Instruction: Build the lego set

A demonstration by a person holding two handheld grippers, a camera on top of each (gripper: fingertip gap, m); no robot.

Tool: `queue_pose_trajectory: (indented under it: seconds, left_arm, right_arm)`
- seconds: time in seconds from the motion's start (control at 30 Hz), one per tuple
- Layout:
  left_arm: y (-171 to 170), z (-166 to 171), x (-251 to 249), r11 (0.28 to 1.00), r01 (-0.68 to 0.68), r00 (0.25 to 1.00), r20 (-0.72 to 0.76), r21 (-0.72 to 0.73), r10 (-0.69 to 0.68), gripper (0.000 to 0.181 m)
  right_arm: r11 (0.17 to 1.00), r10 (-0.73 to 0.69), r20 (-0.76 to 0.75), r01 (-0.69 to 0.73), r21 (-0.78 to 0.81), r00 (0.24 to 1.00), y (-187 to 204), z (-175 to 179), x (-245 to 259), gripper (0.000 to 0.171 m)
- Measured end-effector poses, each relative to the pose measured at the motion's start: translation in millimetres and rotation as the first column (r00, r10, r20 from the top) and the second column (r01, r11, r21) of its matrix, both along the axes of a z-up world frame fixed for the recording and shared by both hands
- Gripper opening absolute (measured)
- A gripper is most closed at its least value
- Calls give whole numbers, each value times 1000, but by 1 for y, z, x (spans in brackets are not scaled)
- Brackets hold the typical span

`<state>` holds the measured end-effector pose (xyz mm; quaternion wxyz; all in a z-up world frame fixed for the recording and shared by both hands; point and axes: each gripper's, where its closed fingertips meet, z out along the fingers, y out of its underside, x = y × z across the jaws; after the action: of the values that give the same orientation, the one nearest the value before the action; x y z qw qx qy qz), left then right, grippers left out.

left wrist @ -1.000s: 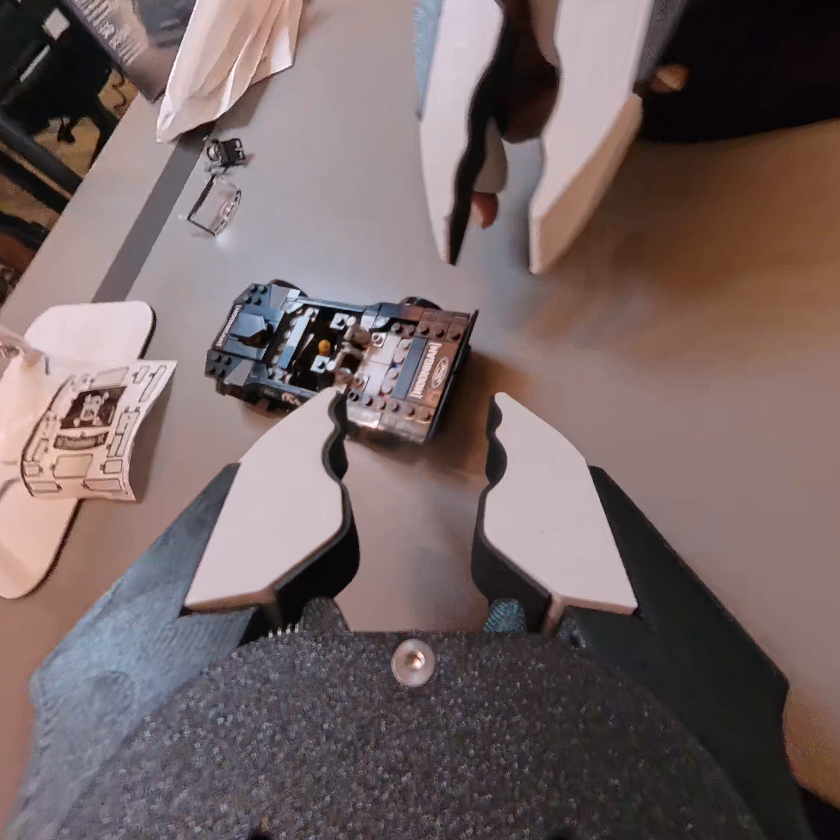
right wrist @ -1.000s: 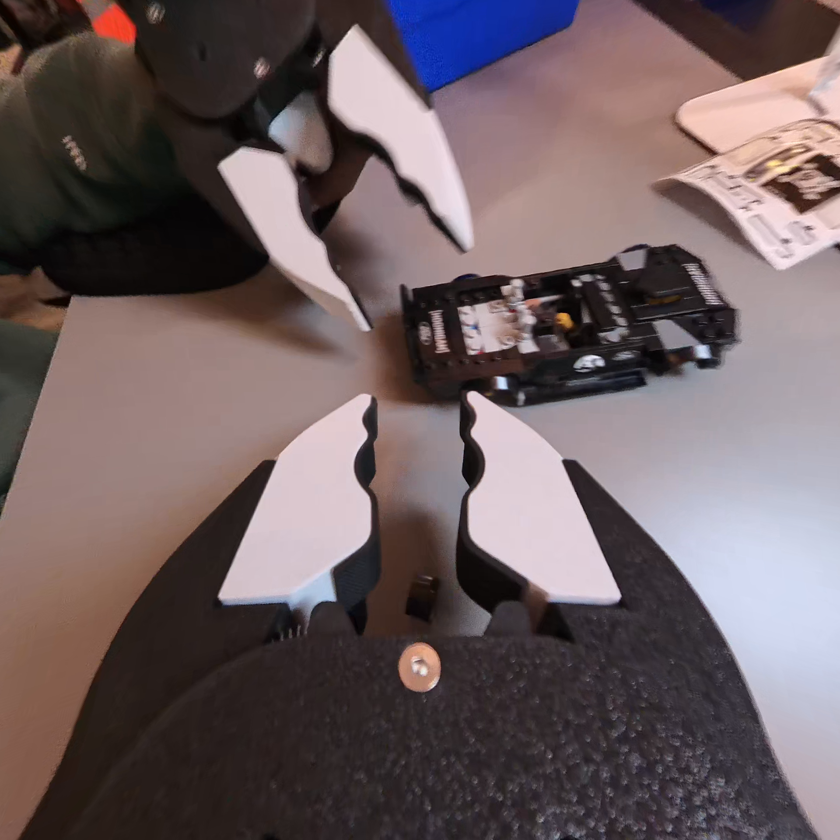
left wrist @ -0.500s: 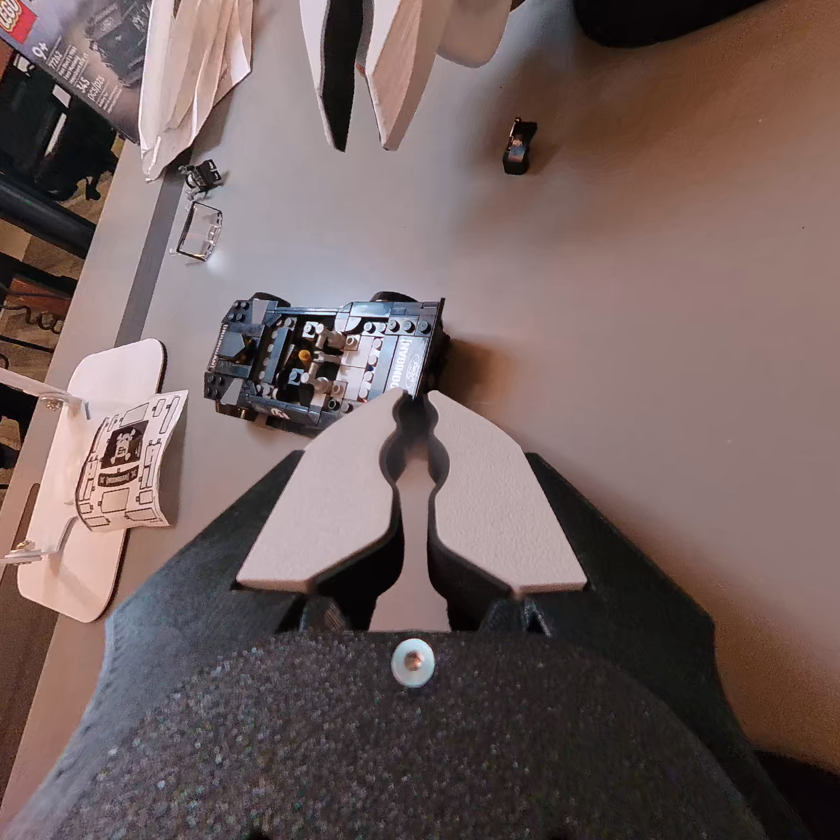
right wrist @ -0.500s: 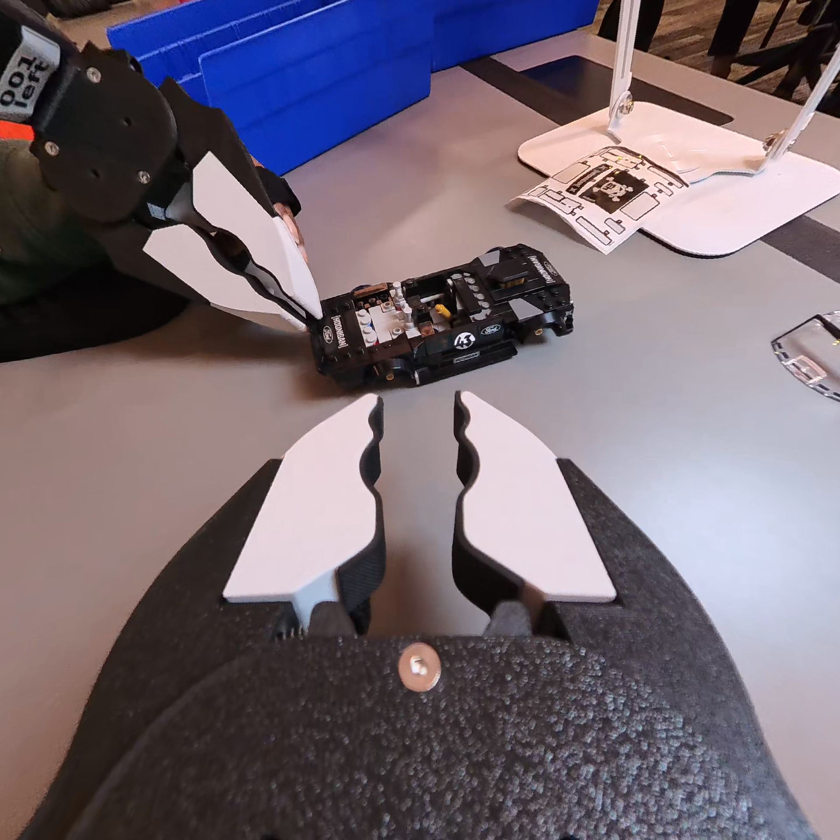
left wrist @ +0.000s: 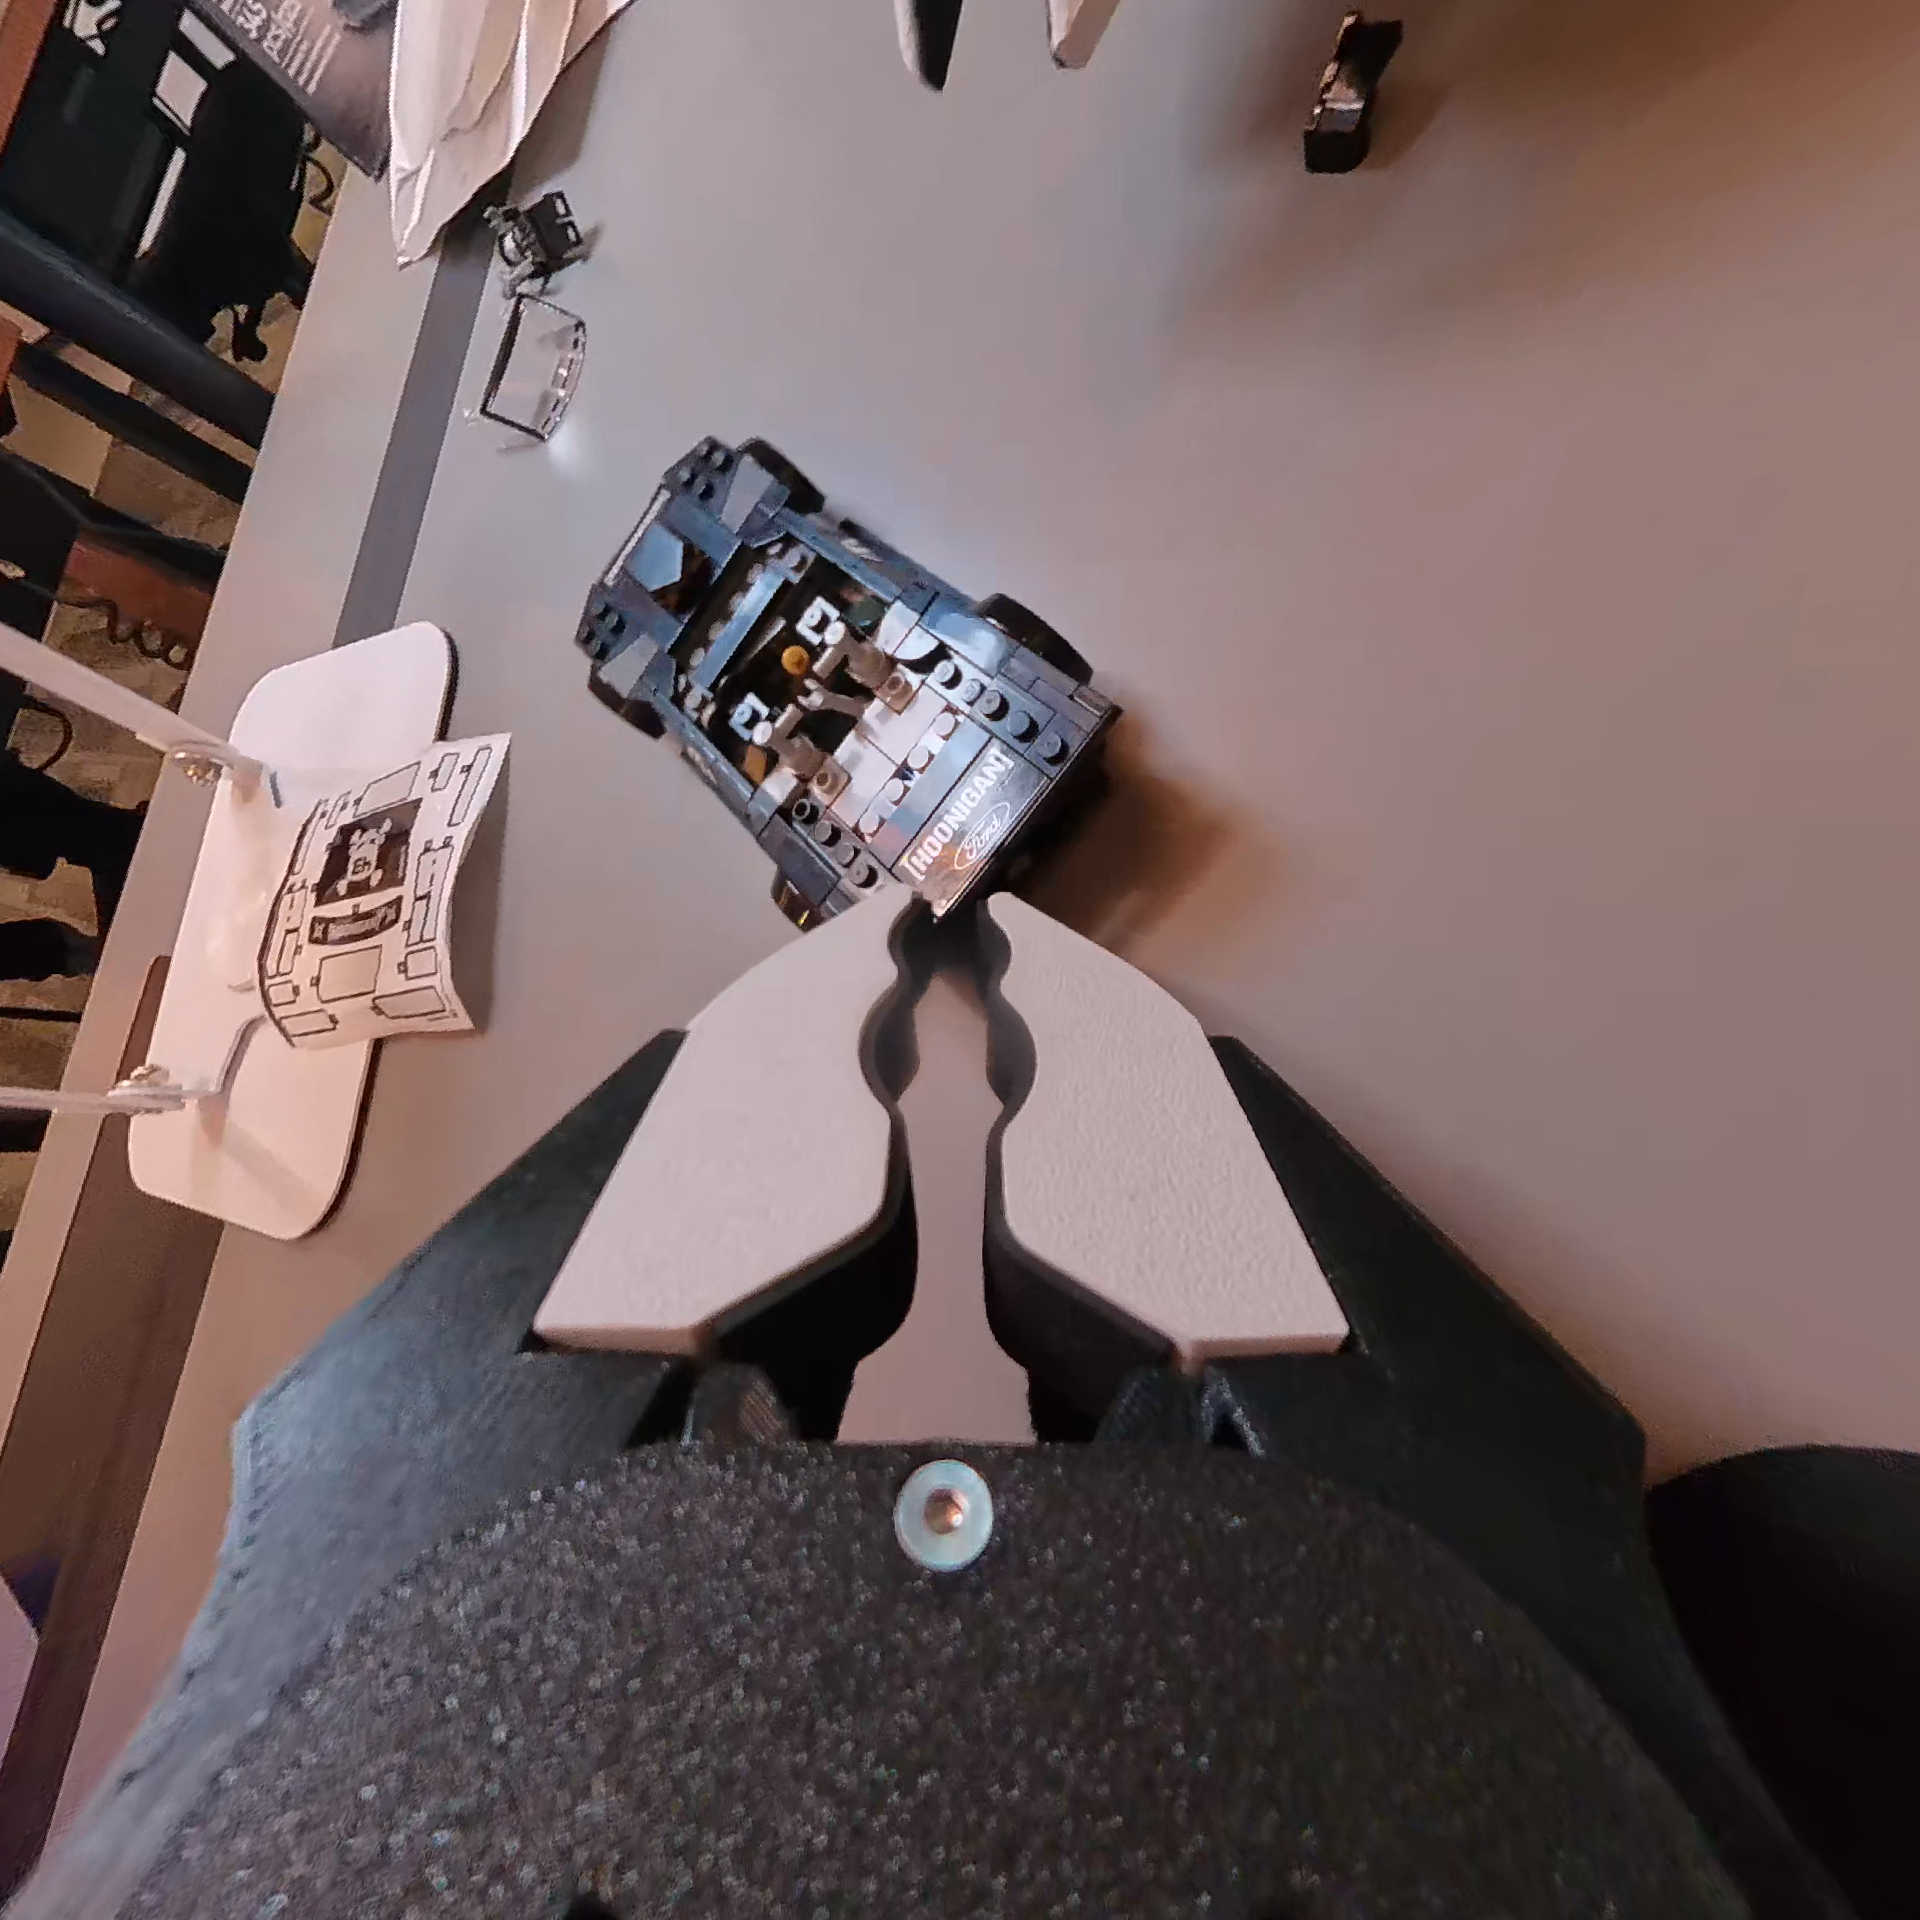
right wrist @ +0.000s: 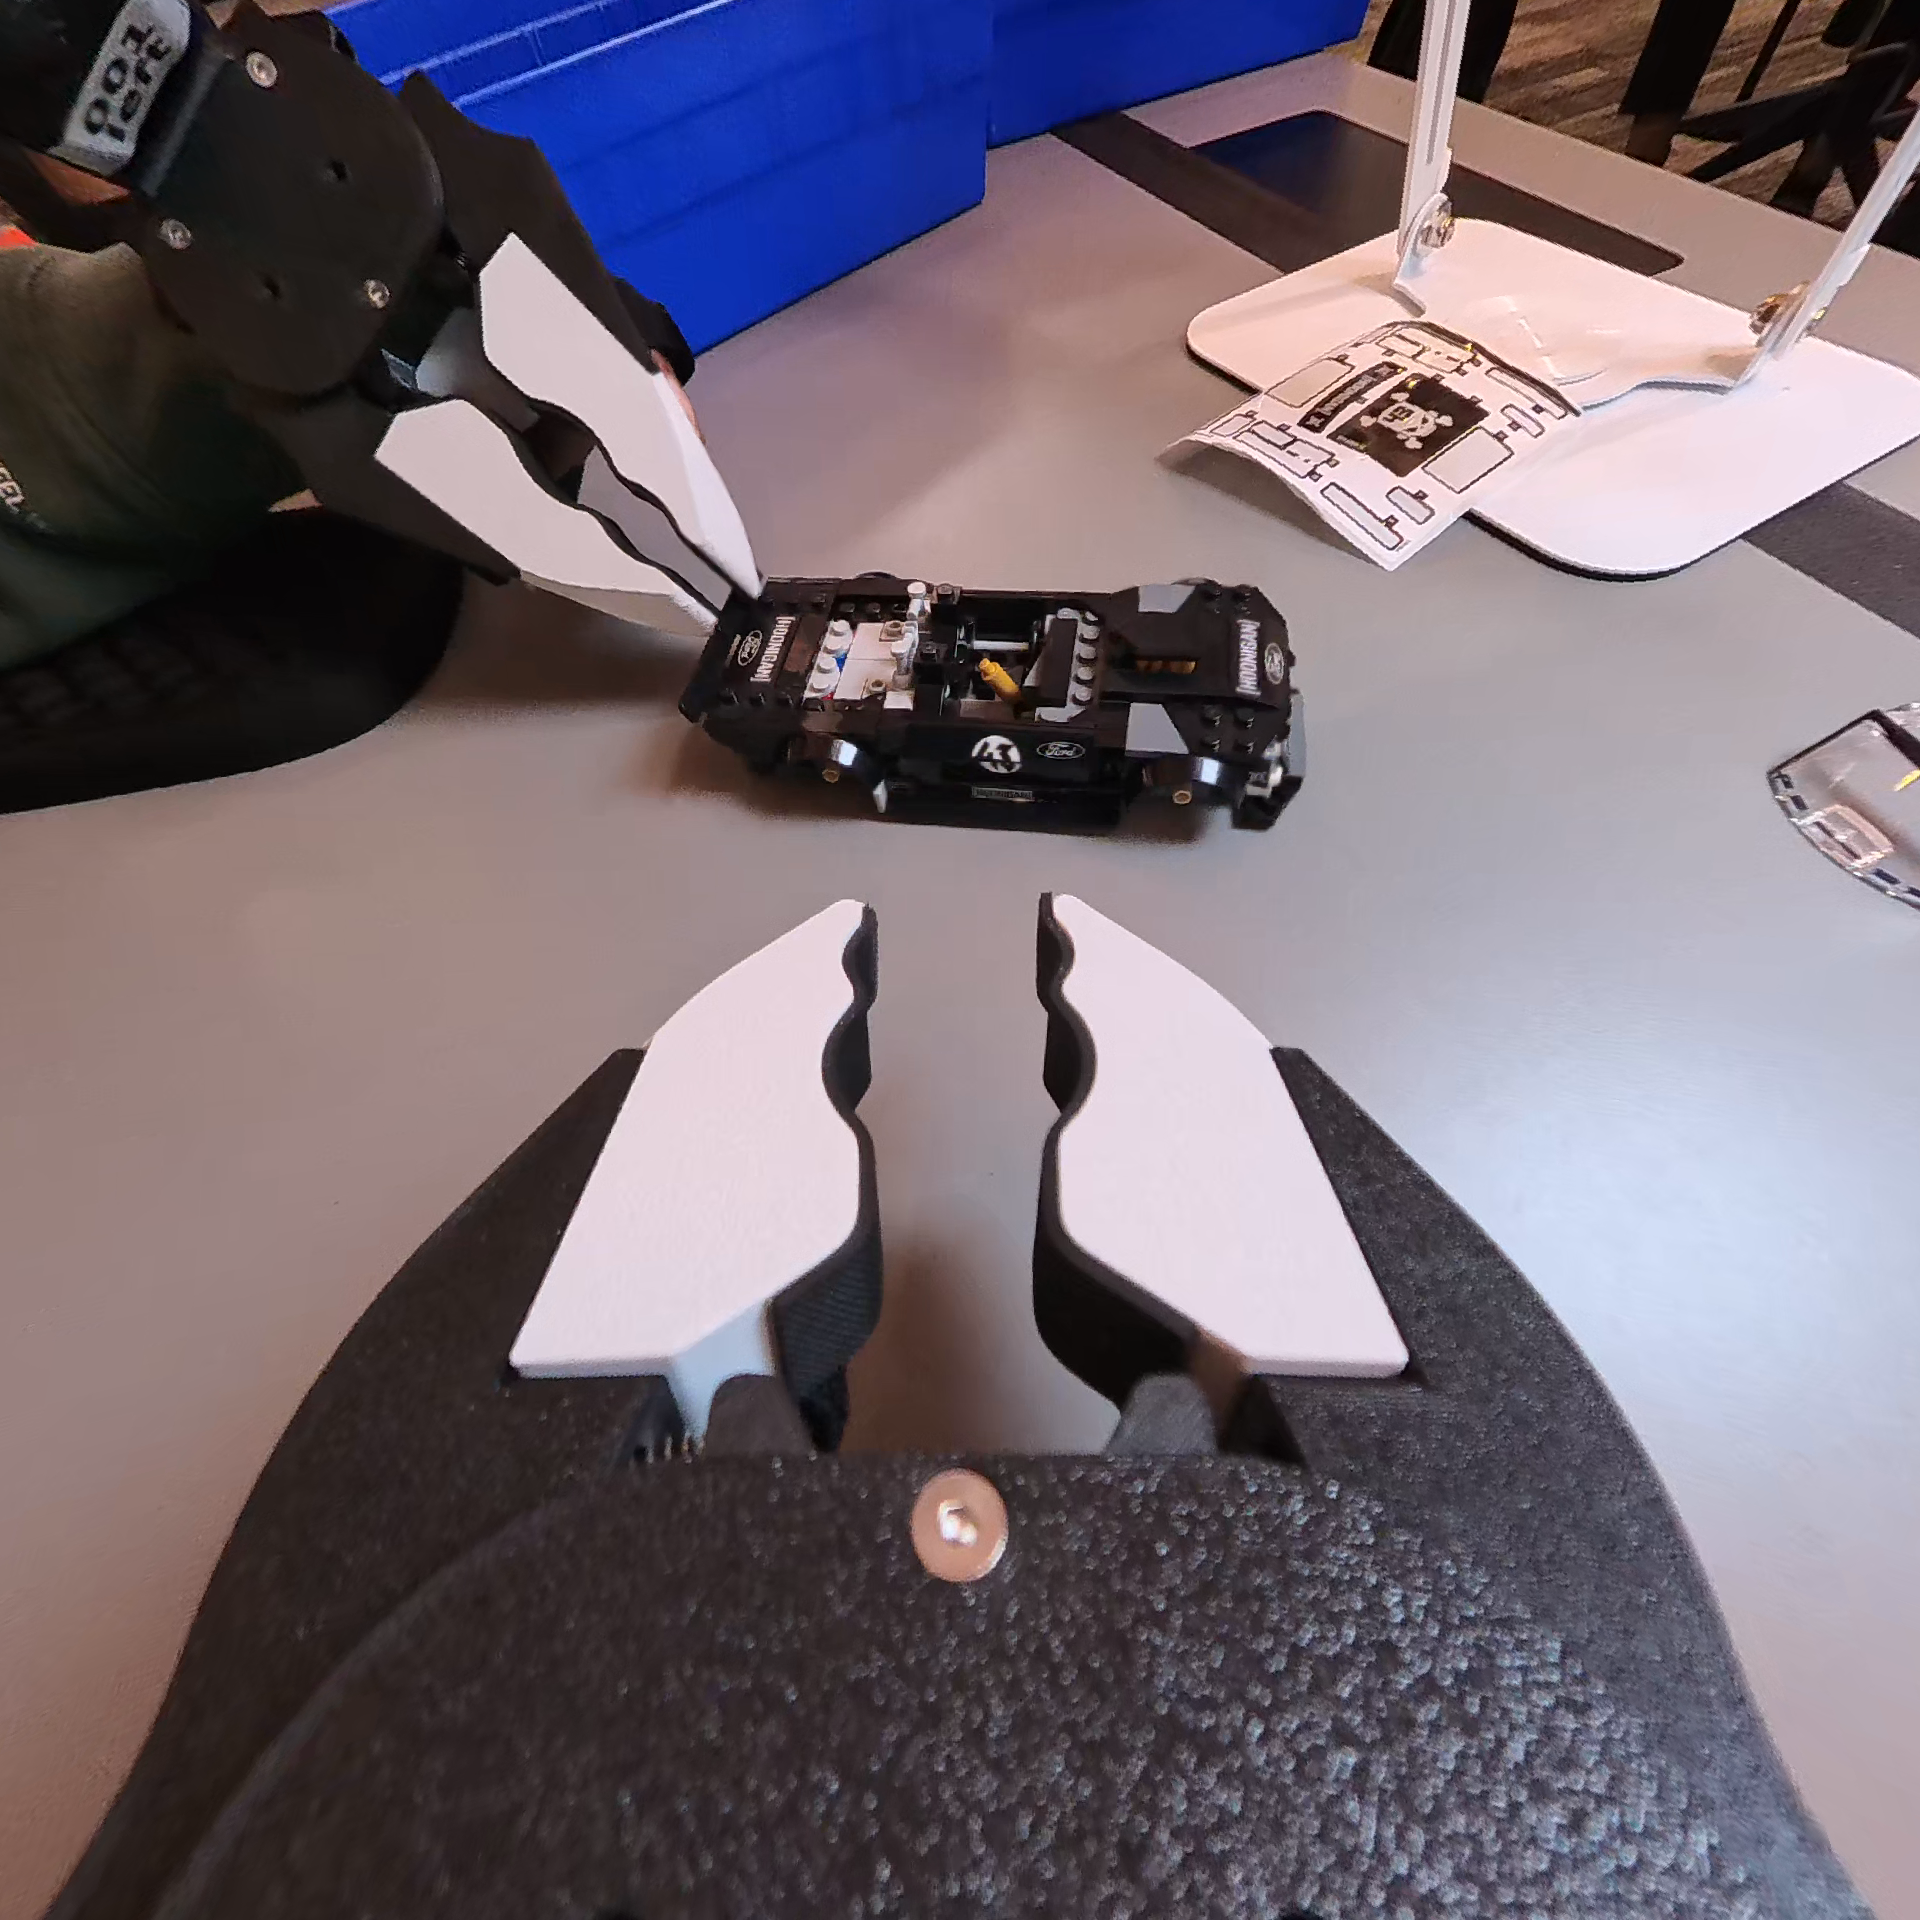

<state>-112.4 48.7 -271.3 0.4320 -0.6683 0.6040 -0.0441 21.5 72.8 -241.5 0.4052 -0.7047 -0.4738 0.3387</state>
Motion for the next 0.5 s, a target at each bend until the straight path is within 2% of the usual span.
queue_pose_trajectory:
  seconds: [0.5]
  left_arm:
    - [6, 0, -11, 999, -40, 999, 20, -2, 40, 9]
  right_arm:
    - [1000, 13, 10, -13, 6, 1000, -3, -1, -2, 29]
